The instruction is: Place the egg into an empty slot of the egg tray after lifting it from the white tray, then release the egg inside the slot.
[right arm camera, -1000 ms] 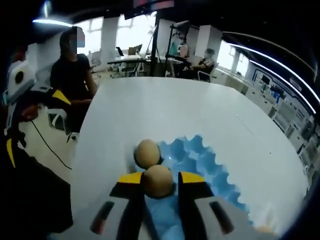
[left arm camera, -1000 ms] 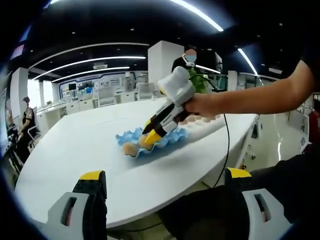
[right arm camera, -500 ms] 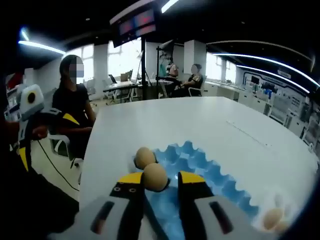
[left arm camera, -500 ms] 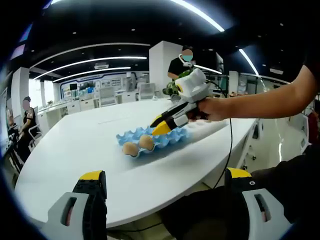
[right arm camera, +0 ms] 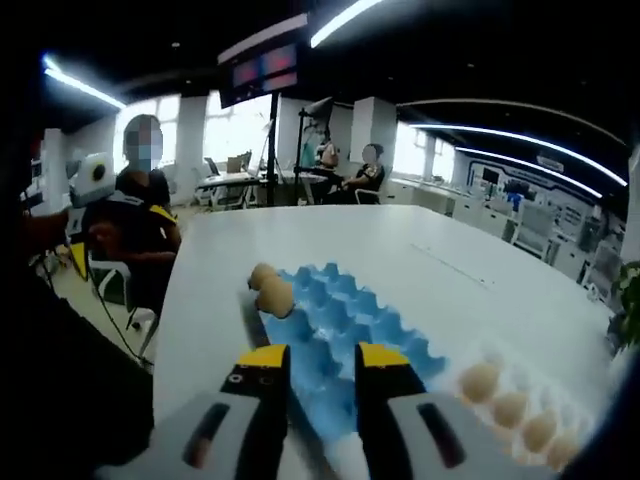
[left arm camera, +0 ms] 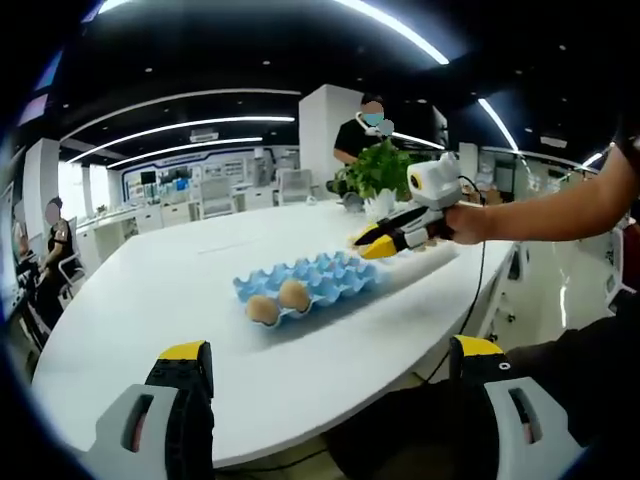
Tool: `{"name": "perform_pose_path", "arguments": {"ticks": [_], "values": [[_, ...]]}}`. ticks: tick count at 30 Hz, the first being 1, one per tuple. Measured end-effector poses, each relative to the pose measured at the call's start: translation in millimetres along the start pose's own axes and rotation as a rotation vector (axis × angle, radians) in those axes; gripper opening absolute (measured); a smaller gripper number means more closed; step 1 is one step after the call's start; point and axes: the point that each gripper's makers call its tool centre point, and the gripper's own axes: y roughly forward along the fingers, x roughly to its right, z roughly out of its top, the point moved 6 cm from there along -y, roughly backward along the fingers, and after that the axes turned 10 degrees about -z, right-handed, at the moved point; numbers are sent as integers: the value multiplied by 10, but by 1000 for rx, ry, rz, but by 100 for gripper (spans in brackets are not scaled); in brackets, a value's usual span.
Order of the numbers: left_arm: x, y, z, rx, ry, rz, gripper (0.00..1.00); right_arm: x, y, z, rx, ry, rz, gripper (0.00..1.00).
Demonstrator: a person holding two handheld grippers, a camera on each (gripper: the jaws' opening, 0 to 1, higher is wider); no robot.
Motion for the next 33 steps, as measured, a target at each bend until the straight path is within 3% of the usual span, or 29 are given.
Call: {"name": "perform_pose_path", "arguments": {"ticks": [7,12,18,23,29,33], "values": [[-2,106,35,-10,7,-16,100,306,-334,-177,-25,33,-65,25],[5,179,146,3,21,-19,100,539,-574,-316,-56,43,-116,25],[-25,211,201,5,28,-19,100,746,-826,-430,-86,51,-141,25],[-36,206,208,14,23,-16,100,921,-937,-614,-177,21,-166,25],[12,224,157,1,15,-27,100,1061,-966,-703,-263,6,-166,26],[28,228,156,2,14,-31,100,1106,-904,-776,-362,-13,-91,26]]}}
